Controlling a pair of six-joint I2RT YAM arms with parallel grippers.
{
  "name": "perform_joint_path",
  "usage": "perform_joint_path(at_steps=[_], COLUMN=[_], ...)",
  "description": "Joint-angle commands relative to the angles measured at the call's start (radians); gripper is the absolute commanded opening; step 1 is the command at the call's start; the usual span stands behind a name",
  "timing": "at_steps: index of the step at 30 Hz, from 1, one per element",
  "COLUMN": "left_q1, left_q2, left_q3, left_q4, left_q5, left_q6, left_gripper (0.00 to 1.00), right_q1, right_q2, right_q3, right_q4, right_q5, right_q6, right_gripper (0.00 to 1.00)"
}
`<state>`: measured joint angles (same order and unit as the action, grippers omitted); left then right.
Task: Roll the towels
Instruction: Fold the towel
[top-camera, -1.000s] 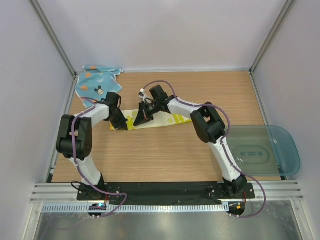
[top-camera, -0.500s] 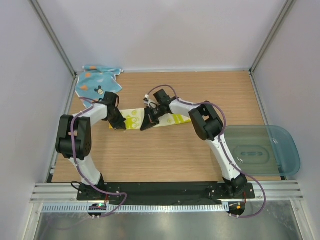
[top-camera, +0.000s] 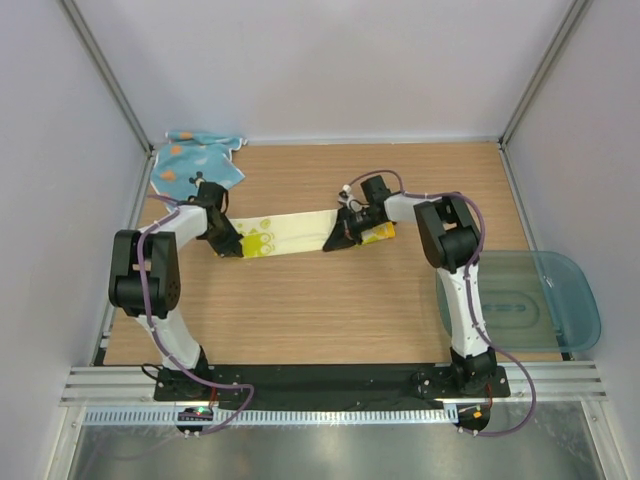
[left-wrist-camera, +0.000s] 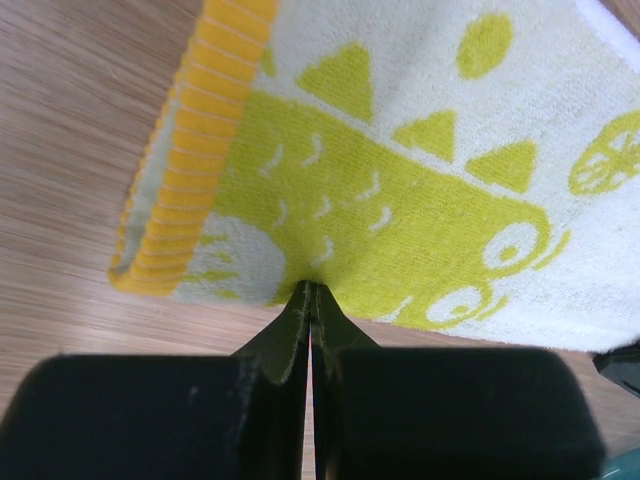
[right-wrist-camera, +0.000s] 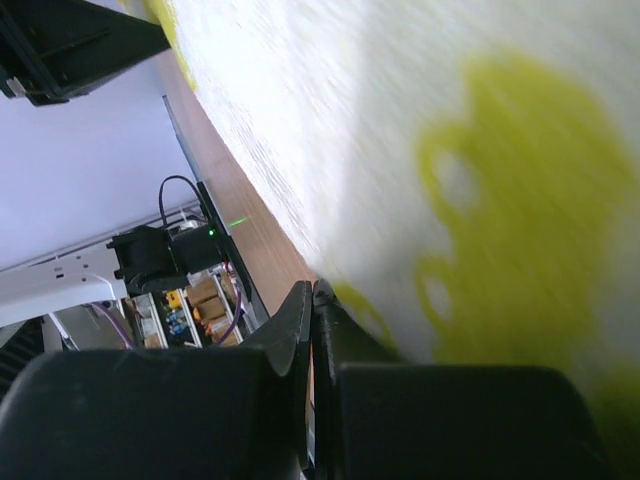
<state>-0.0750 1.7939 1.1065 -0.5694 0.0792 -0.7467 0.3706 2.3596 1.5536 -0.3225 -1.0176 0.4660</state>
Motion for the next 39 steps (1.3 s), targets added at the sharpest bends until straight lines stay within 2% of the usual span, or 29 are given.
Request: perform_joint_path(at_steps=[1,8,14,22,28,36,37,39], left_q1=[0.037,0.066,0.07,0.104,0.112,0.112,0.113,0.109], left_q2=[0.039,0.068,0.088,0.099,0.099,0.088,0.082,0.055], left_q3=[0.027,0.069,0.078,0.085,0.089,0.087,0.087,0.095], left_q4=[-0.041,-0.079,-0.089,-0.101,-0.11,-0.104,-0.104,-0.11], left_q5=[-0.111,-0.113,-0.124,-0.136,-0.134,-0.098,-0.084,-0.001], left_q6=[0.038,0.038,0.041,0.038,0.03,0.018,0.017,0.02], left_gripper=[0.0,0.0,0.0,0.0,0.0,0.0,0.01,0.12], right_q1=[-0.076,-0.193,-0.28,-0.335,-0.421,-0.437,-0.437,-0.437], right_q2=[-0.069,-0.14,-0.137,-0.144,-0.18,-0.302,-0.316,-0.361], right_q3=[-0.087,-0.145,-0.124,-0.081,-0.055,0.002,0.011,0.017], right_q4=[-0.007,-0.023,-0.087,-0.19,-0.23,-0.322,-0.329,-0.346], right_q5=[0.125,0.145,0.136,0.163,0.255,0.433,0.448,0.49], right_q6=[-0.058,-0.075,-0.108,-0.173,-0.159,-0.127,-0.113,-0.092], right_gripper=[0.01,0.01,0.01,0.01,0.01,0.02,0.02,0.07])
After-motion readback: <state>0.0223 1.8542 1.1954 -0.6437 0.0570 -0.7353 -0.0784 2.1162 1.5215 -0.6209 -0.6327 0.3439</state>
